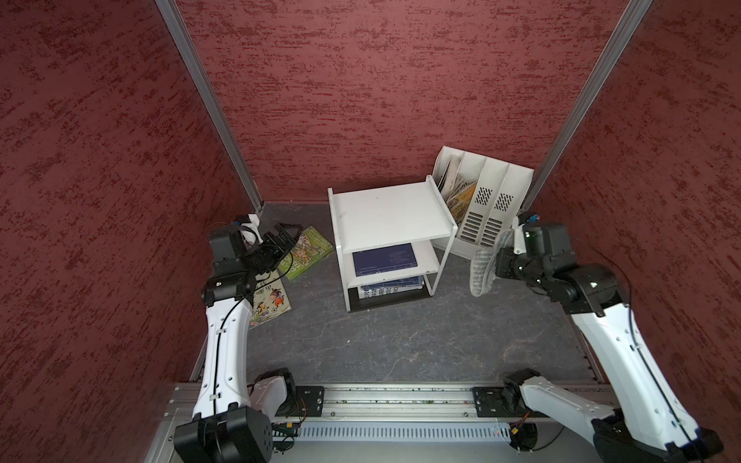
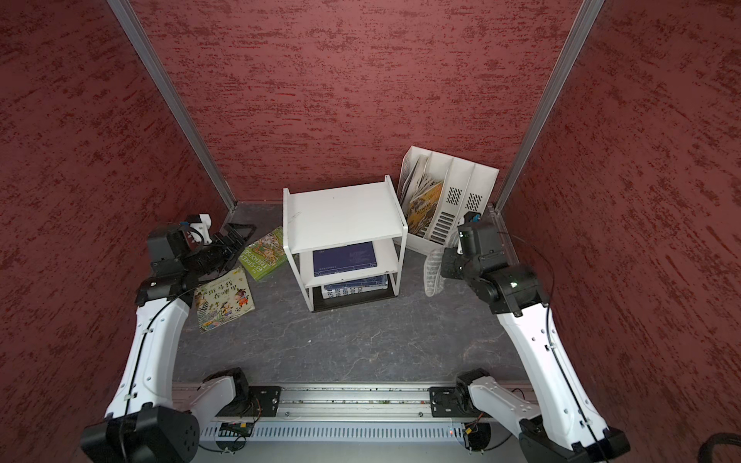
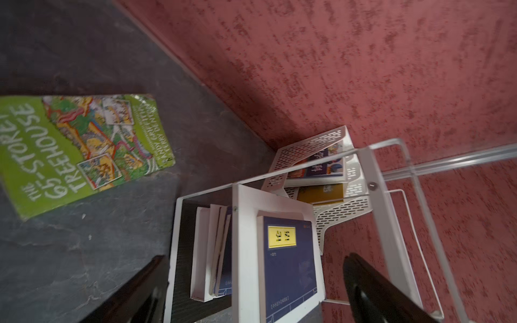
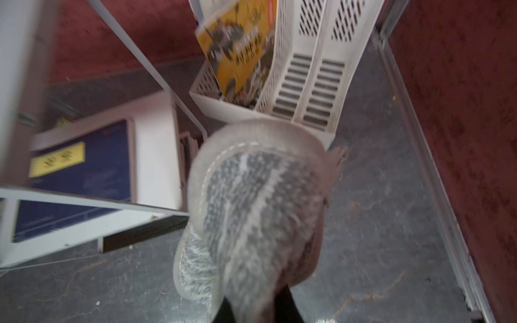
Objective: Wipe the bookshelf clean with a cloth
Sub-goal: Place the cleaning item at the center of the board.
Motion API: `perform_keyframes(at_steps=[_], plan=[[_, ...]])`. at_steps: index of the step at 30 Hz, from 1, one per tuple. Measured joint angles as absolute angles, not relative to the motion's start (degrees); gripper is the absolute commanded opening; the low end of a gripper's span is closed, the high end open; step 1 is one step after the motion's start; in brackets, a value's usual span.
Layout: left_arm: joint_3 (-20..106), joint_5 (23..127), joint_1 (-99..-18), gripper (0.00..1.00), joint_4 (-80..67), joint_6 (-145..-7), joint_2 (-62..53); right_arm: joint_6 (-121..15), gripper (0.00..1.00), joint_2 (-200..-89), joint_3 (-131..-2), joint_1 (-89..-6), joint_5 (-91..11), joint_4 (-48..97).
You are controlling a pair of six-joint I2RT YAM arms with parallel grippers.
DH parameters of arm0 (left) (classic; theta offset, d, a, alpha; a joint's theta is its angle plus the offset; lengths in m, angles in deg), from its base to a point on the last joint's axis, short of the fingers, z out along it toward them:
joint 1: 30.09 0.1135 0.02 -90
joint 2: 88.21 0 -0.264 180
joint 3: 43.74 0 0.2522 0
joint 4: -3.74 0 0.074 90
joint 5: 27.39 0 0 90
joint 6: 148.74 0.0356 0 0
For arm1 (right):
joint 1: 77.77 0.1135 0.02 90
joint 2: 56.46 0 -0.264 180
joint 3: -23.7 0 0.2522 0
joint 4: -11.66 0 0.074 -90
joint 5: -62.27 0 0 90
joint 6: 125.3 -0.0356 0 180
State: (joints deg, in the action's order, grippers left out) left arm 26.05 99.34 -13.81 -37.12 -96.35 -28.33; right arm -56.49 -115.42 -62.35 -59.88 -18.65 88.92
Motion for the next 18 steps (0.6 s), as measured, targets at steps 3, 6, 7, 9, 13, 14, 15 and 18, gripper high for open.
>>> perform_keyframes(at_steps=[3,6,7,9,13,14,15,18], plan=[[24.15,98.33,-13.68,1.0,-37.1,-97.48,-27.06,-60.67,0.12,-115.22,-49.33,-59.88,-20.16,85.21],[23.95,97.83,-13.68,1.0,-36.99,-97.77,-26.67,-63.84,0.25,-115.38,-41.48,-59.88,-22.04,82.08],[23.95,97.7,-13.68,1.0,-36.99,-97.79,-26.67,-64.71,0.31,-115.44,-40.08,-59.88,-22.52,81.34],[23.95,97.33,-13.68,1.0,-36.96,-97.85,-26.65,-65.43,0.44,-115.64,-39.56,-59.88,-22.98,80.51],[23.95,97.15,-13.68,1.0,-36.96,-97.92,-26.47,-64.19,0.67,-116.58,-44.06,-60.01,-22.67,80.86],[23.95,97.15,-13.68,1.0,-36.99,-97.92,-26.37,-63.31,0.75,-117.15,-46.35,-60.17,-22.43,81.34],[23.95,97.13,-13.68,1.0,-37.01,-97.92,-26.32,-62.33,0.82,-117.76,-48.93,-60.5,-22.19,81.75],[24.06,97.07,-13.66,1.0,-37.05,-97.92,-26.28,-58.72,0.97,-119.57,-56.74,-62.4,-21.99,83.5]])
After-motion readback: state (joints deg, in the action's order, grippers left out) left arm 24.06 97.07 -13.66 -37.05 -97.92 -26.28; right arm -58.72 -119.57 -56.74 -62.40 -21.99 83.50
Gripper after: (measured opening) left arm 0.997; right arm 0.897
